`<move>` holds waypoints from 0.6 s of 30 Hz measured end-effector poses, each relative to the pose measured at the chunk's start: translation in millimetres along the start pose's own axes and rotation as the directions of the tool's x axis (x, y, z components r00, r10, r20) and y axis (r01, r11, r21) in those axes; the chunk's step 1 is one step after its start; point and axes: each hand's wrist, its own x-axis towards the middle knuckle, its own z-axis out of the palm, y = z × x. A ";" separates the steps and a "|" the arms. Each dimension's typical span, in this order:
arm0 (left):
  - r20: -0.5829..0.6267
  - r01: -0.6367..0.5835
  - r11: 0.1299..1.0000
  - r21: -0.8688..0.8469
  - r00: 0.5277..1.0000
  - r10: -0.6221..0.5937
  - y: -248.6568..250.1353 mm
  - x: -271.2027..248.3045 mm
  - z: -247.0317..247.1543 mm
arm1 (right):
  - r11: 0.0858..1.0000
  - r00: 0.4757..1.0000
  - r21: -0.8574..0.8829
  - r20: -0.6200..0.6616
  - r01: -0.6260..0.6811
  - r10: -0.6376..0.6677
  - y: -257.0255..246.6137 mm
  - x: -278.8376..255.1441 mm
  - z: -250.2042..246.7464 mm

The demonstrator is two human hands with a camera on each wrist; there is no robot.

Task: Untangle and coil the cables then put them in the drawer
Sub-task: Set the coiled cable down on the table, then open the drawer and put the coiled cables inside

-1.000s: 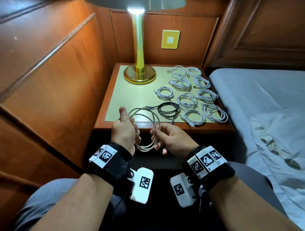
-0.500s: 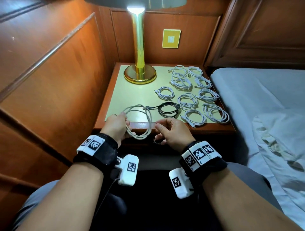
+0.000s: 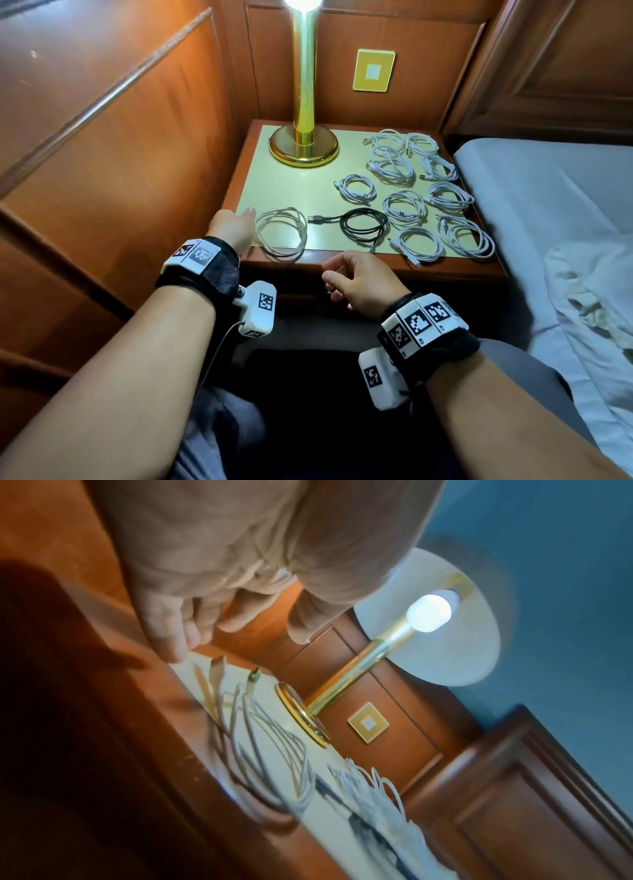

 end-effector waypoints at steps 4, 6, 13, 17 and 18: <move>-0.088 -0.234 0.962 0.138 0.965 0.247 0.1 -26.1 -4.4 | 0.997 0.999 -0.081 0.033 -0.003 0.006 0.0 5.6 1.4; -0.070 -0.454 0.865 0.215 0.876 0.477 -0.8 -50.5 1.1 | 0.991 0.999 -0.133 0.041 -0.025 0.030 3.3 6.8 -2.1; 0.659 -0.745 0.488 0.455 0.650 0.379 -39.0 -90.5 79.2 | 0.969 0.990 -0.204 -0.027 -0.141 0.138 34.8 -10.8 -42.0; 0.696 -0.751 0.396 0.528 0.650 0.305 -55.9 -87.8 130.4 | 0.931 0.975 -0.298 -0.122 -0.212 0.183 64.2 -34.7 -74.7; 0.689 -0.734 0.366 0.572 0.672 0.270 -59.3 -86.5 139.5 | 0.923 0.971 -0.312 -0.144 -0.226 0.190 71.3 -40.4 -81.9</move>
